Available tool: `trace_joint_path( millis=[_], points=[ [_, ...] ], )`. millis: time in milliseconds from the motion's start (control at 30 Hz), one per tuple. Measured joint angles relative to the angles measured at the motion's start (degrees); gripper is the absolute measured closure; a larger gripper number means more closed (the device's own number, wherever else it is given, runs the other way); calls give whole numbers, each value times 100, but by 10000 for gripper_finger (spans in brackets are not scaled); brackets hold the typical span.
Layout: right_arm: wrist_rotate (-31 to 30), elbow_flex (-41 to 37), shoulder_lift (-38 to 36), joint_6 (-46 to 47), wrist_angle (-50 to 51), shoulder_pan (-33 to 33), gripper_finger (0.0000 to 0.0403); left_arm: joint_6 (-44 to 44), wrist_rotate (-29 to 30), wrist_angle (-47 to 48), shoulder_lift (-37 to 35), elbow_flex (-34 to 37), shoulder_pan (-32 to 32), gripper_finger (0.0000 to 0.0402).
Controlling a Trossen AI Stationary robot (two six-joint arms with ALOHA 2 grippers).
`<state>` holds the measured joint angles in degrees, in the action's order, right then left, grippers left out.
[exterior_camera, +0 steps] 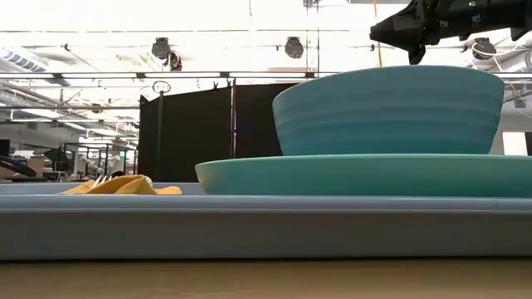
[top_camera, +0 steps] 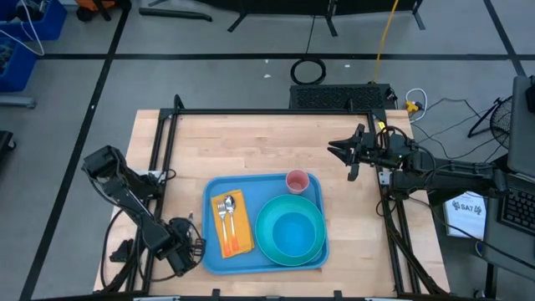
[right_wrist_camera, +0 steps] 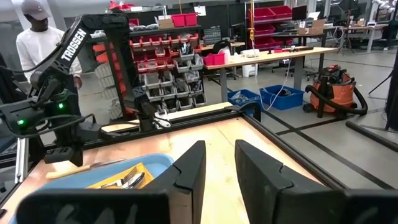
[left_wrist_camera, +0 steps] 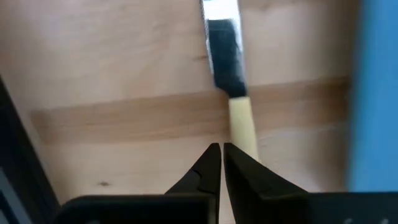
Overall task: Set up tray
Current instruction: Put the knife on the yellow napkin
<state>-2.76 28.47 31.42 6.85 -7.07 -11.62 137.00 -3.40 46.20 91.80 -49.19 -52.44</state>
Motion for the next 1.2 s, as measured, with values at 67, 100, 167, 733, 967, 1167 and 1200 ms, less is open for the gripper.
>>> trace_joint_path(
  millis=[67,100,167,733,967,1167,1200],
  points=[
    [0,0,1,0,2,-2,325,-45,137,43,-123,0,52,376],
    [0,0,1,2,2,-2,325,-66,155,83,-198,0,75,376],
    [0,0,0,43,2,-2,325,-43,155,192,-315,-2,78,376],
    [2,0,0,50,4,-2,325,-145,287,-249,-129,-4,169,324],
    [4,0,2,59,6,-1,325,-80,202,-251,-110,-4,175,280],
    [4,0,2,61,45,-2,325,-20,131,-298,-110,29,175,277],
    [5,0,1,61,45,-1,325,-19,126,-297,-110,33,175,277]
  ],
)
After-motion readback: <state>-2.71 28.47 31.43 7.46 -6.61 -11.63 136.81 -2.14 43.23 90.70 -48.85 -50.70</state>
